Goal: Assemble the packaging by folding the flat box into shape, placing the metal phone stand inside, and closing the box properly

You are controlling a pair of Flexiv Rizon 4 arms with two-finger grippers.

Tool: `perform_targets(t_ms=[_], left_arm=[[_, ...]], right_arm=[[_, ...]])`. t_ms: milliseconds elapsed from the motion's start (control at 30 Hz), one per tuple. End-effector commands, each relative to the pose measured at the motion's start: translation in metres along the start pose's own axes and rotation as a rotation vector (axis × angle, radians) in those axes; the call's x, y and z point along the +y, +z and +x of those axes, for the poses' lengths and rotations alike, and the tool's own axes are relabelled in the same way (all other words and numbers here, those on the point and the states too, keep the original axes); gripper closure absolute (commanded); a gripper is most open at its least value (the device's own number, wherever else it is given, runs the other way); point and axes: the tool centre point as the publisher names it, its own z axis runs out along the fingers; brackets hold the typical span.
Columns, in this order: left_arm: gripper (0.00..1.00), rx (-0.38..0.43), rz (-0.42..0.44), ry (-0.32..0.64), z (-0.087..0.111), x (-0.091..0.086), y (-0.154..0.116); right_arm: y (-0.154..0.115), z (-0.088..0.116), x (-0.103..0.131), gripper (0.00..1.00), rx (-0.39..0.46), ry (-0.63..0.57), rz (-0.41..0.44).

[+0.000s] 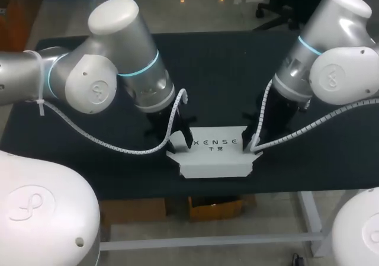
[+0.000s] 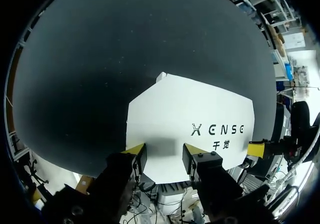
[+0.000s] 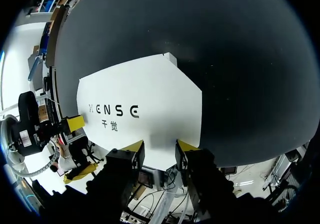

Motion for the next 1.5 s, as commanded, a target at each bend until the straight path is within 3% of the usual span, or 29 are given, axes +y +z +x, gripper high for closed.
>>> perform_targets(t_ms=[33,833,1500], left_arm=[[0.53,-0.001,0.003,0.001,0.000,-0.001,0.002],[0.52,0.014,-0.005,0.026,0.000,-0.001,0.009],[0.53,0.032,-0.007,0.042,0.002,-0.001,0.013]], right_arm=[[0.000,-0.002,-0.002,0.62,0.009,-0.001,-0.009],[0.002,-0.006,0.001,0.60,0.016,-0.032,-0.098],[0.007,-0.008,0.007,0.58,0.032,-0.039,-0.115]])
